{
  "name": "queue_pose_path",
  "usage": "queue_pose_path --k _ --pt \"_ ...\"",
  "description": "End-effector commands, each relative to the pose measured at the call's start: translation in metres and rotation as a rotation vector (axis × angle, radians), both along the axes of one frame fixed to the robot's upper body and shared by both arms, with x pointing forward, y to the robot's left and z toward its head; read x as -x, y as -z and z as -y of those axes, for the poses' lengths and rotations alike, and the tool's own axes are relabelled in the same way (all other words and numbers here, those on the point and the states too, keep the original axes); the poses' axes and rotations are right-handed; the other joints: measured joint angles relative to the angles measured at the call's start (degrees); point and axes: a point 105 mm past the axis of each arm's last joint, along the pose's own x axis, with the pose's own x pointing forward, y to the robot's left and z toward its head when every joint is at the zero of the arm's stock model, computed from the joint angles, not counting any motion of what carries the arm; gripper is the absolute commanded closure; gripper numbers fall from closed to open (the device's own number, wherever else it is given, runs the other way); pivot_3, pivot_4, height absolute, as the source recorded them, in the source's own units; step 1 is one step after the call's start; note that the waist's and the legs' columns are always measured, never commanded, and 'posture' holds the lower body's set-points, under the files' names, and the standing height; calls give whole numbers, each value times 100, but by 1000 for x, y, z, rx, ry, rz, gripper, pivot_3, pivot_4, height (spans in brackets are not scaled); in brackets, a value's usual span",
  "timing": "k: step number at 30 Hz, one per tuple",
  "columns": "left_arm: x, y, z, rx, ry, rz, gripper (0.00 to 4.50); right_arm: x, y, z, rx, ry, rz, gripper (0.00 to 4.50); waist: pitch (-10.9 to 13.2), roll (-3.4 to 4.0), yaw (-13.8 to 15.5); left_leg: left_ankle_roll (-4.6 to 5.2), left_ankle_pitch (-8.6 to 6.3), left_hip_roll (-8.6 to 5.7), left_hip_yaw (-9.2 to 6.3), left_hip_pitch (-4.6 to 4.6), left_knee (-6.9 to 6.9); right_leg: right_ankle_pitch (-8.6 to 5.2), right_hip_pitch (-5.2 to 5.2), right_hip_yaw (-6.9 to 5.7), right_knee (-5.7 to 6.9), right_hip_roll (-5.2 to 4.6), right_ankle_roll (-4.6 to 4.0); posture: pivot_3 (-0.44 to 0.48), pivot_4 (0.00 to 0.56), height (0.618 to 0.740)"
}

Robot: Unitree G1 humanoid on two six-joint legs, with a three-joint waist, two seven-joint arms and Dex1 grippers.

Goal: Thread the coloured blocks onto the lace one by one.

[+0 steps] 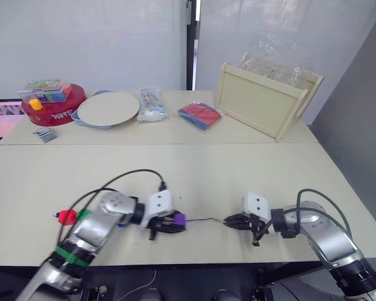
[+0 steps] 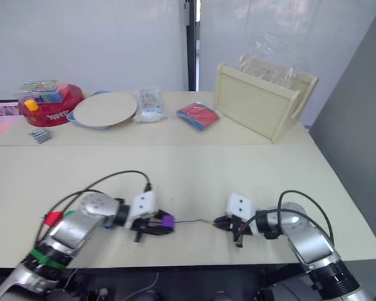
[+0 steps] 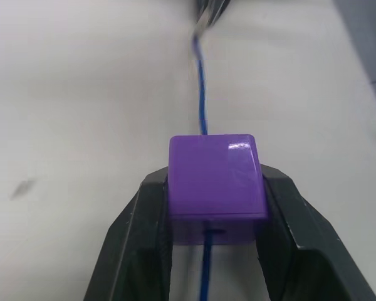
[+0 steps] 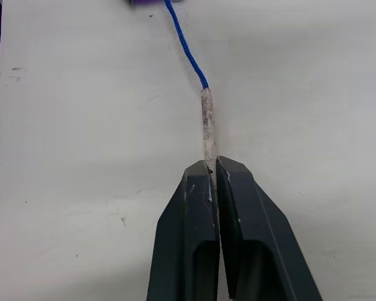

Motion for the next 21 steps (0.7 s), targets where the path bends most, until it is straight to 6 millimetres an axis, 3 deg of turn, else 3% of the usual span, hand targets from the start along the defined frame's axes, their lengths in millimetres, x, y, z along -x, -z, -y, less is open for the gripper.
queue_pose_path --k 1,3,5,9,13,15,18,21 --pt "3 14 -71 -173 -162 -39 3285 0 -8 0 4 -19 19 4500 0 0 -42 0 0 4 2 6 -8 0 0 3 -1 3 -1 0 150 740" --pt "8 18 -99 -234 -221 -50 3285 -1 -8 -1 2 -20 18 4500 0 2 -90 0 0 6 5 23 -30 -2 2 7 0 5 -4 0 150 740" --pt "11 17 -109 -252 -243 -47 3285 -1 -8 0 3 -21 19 4500 1 6 -130 0 0 7 9 47 -59 -5 6 11 1 5 -10 0 150 740" --pt "11 13 -107 -210 -254 -34 3285 -2 -9 0 2 -22 20 4500 3 10 -134 0 0 10 11 64 -64 -9 24 10 2 7 -17 0 150 740" --pt "7 3 -92 -120 -252 -9 3285 -3 -9 -1 0 -22 17 4500 5 13 -125 0 0 10 12 62 -64 -9 23 10 2 7 -17 0 150 740" --pt "5 -3 -86 -85 -251 -9 2229 -3 -9 -2 -3 -23 16 4500 5 15 -117 0 0 9 12 61 -63 -9 23 10 2 5 -17 0 150 740" --pt "5 -7 -85 -108 -240 -20 1253 -2 -9 -5 -9 -24 12 4500 6 14 -113 0 0 9 12 54 -61 -9 20 9 2 5 -17 0 150 740" --pt "3 -23 -84 -164 -197 -20 285 -2 -9 -9 -18 -23 6 4500 8 10 -100 0 0 9 10 49 -61 -9 15 6 1 6 -17 0 150 740"
